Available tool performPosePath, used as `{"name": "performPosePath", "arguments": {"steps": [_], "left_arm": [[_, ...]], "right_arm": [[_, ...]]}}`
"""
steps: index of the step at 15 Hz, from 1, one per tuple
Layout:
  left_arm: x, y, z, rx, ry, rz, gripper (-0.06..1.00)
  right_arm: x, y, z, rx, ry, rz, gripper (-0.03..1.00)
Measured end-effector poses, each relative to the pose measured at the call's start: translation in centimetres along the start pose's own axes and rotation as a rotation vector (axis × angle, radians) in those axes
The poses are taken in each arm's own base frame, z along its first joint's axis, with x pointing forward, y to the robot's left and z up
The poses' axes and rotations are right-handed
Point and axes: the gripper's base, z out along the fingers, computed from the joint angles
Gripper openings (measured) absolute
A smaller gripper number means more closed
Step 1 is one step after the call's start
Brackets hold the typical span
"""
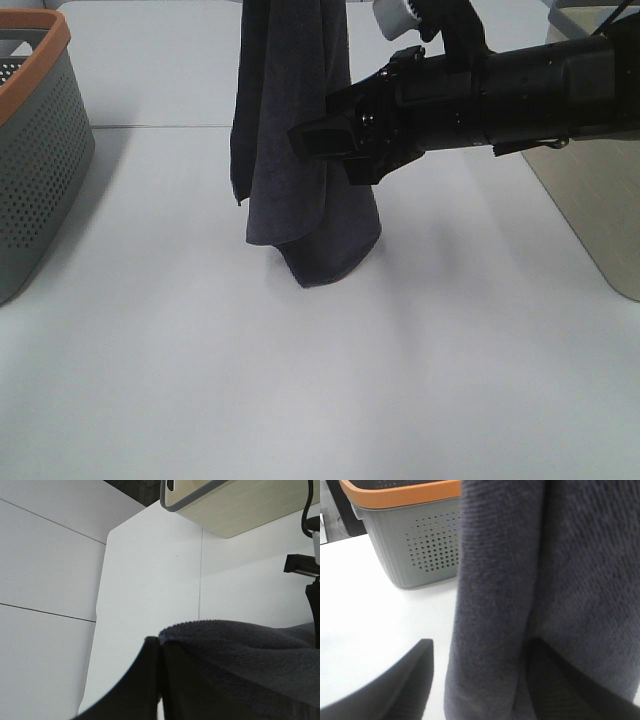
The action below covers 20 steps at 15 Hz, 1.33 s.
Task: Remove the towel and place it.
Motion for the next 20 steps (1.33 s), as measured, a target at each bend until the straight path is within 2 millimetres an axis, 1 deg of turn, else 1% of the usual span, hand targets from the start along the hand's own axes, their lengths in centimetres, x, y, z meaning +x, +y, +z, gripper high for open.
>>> {"name": "performPosePath", "arguments": {"steps": [1, 3, 5, 7, 9, 12, 14, 20], "left_arm": [[0.0, 0.0, 0.0, 0.001, -0.002, -0.002, 0.00], [-0.2, -0.1, 0.0, 0.007, -0.017, -0.016, 0.00], [-0.2, -0.1, 0.0, 0.011, -0.026, -0.027, 0.00], [-0.3, -0.1, 0.0, 0.012, -0.028, -0.028, 0.00], [-0.3, -0.1, 0.0, 0.012, -0.028, -0.028, 0.00], [-0.3, -0.1, 0.0, 0.012, -0.028, -0.026, 0.00], [-0.3, -0.1, 0.0, 0.012, -0.028, -0.026, 0.00], [-0.3, -0.1, 0.0, 0.012, -0.028, -0.026, 0.00]], "right_arm": [[0.5, -0.1, 0.5, -0.011, 0.008, -0.002, 0.56], [2.2, -0.1, 1.9, -0.064, 0.038, -0.030, 0.56], [3.1, 0.3, 2.7, -0.133, 0.026, -0.039, 0.54], [3.8, 0.4, 3.3, -0.169, 0.027, -0.023, 0.49], [4.4, 0.2, 3.7, -0.159, 0.053, -0.013, 0.43], [4.6, 0.1, 3.8, -0.148, 0.065, 0.026, 0.26], [4.7, 0.0, 3.8, -0.125, 0.086, 0.119, 0.18], [4.8, -0.1, 3.8, -0.109, 0.099, 0.178, 0.17]]}}
